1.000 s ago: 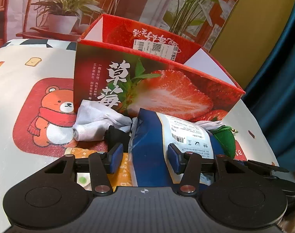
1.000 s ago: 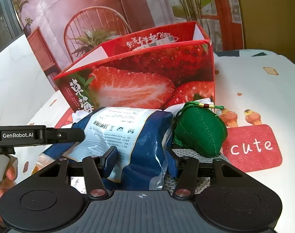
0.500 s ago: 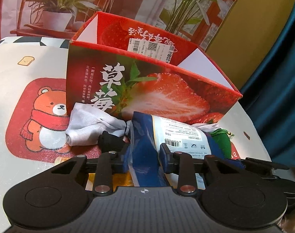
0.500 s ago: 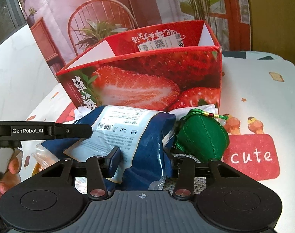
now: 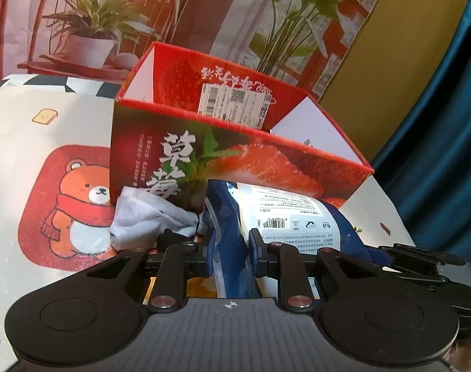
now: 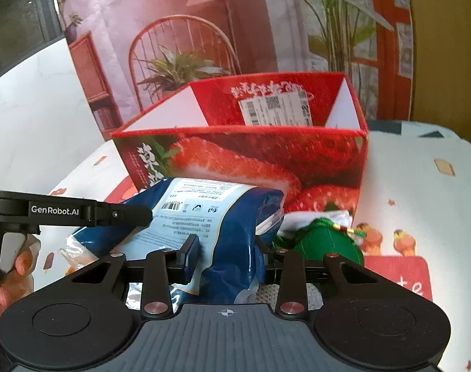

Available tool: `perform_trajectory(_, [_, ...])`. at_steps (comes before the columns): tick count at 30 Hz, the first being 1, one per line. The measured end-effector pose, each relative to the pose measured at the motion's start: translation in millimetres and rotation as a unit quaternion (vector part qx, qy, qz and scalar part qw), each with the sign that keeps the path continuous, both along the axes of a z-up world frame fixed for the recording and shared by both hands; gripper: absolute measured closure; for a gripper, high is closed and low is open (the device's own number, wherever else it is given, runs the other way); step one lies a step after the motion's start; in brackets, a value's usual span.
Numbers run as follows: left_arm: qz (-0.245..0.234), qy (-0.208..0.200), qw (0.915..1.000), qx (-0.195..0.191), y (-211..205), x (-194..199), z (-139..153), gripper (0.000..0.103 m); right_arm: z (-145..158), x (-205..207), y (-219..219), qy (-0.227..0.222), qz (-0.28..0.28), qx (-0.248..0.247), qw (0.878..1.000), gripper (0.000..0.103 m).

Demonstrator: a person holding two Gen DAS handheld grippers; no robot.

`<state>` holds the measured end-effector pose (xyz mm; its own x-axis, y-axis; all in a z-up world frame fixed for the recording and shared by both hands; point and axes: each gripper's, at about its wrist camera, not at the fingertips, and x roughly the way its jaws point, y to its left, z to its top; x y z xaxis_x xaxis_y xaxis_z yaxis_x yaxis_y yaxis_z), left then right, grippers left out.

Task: Organize soft objects

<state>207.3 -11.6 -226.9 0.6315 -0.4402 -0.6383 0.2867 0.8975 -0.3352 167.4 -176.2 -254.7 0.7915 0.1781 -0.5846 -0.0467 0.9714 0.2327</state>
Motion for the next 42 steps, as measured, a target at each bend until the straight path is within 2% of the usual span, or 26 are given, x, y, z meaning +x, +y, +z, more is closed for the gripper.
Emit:
perform_trajectory(6, [-0.003,-0.012,0.9999,-0.001,1.5,-4.2,9.0,0.082,8.5,0.0,2.8,-0.014,0.006,-0.006,1.000,0.071])
perform_trajectory(24, [-0.019,-0.006,0.9998,0.000,7.6,-8.2,8.7,0.082,15.1,-1.4,10.1,-0.037,0.032,-0.042,0.998,0.075])
perform_trajectory(30, [-0.005,-0.035,0.9993,-0.007,12.6,-14.0,21.9,0.085,20.3,-0.3,9.9,-0.044,0.043,-0.046,0.997,0.075])
perform_trajectory(42, [0.008,-0.120,0.9928,0.002,6.9,-17.2,70.8,0.087,68.6,9.9,9.8,-0.095,0.082,-0.065,0.990,0.076])
